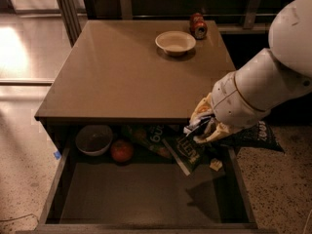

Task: Place blue chip bag into top drawer

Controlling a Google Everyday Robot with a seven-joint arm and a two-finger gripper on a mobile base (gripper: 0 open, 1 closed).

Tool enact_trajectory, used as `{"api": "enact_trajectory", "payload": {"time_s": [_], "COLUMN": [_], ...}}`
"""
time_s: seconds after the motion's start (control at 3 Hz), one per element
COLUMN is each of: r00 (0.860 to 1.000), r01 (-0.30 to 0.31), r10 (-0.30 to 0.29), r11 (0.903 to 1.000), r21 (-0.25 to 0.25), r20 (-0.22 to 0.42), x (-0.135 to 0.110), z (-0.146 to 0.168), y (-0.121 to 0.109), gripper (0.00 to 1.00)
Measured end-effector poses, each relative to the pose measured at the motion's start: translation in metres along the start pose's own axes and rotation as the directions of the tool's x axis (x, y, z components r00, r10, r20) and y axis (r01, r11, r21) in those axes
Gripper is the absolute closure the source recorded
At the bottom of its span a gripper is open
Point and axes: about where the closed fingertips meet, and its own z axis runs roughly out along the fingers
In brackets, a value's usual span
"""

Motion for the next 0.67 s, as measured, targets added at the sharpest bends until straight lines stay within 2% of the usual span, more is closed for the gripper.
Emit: {"api": "enact_trajectory", "payload": {"time_s": [0.67], "r00": [1.000], "r01": [-0.010], "r10": [0.010], "r11": [0.9999], "r21": [-0.001], "r20": [0.027], "x": [-0.0028], "z": [0.0106], "y": [0.0005], "gripper": [1.00]}}
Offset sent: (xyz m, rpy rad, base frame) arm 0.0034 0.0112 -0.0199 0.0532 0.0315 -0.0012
